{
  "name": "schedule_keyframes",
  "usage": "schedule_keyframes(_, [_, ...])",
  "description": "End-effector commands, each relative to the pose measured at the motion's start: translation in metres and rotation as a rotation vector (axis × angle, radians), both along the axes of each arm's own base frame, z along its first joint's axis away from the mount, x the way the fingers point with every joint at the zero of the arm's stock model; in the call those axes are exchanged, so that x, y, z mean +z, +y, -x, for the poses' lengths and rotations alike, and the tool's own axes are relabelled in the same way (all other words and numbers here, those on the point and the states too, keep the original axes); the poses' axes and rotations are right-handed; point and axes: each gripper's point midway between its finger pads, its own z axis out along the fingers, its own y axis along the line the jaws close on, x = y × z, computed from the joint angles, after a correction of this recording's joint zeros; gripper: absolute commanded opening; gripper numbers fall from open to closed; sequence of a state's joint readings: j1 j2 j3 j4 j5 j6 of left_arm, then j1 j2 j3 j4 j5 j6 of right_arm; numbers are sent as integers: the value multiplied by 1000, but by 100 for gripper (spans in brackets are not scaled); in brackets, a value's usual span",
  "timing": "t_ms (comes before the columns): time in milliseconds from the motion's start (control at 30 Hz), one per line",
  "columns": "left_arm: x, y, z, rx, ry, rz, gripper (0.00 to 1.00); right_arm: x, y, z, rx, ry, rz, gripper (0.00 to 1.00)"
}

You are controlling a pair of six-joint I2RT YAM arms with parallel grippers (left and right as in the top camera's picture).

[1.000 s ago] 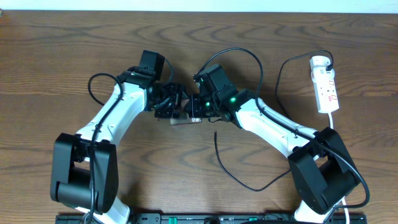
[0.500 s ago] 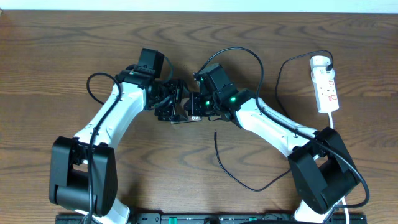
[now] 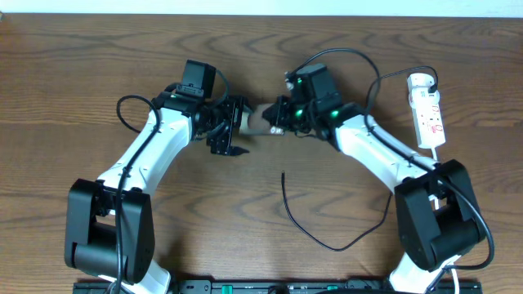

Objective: Plug charger to phone and switch on socket
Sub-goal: 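Lift the phone with both grippers and turn it upright, then open the right gripper and withdraw it, left gripper holding the phone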

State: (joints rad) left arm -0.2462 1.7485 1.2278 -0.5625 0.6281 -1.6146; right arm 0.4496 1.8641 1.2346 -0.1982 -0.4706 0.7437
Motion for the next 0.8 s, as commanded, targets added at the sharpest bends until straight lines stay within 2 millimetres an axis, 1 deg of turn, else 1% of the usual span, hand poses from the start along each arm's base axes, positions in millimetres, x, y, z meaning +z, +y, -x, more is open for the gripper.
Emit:
schedule_keyframes(0, [17,-5,-14,-24,-97,29,91,34,3,-19,-45,21,-146,1])
schedule_keyframes(133, [30,-9,-34,-43,-220,54,91,52,-8,-38,-169,91,-277,1])
schedule_keyframes(267, [53,-14,-60,-66,-389,96,91,73,-14,-57,-267,123,-406,1])
schedule_keyframes(400, [80,-13,-86,-75,-579,113,91,103,-13,-71,-297,98,-538,1])
schedule_keyframes(500, [103,-15,-101,-96,-731,117,91,124,-10,-77,-304,85,-624,1])
schedule_keyframes(600, [130,-18,-114,-106,-884,130,91,142,-6,-79,-298,65,-691,1])
schedule_keyframes(667, [149,-19,-120,-106,-979,143,91,150,-4,-79,-295,62,-723,1])
schedule_keyframes(767, [171,-20,-126,-105,-1085,156,91,157,-4,-80,-298,61,-755,1])
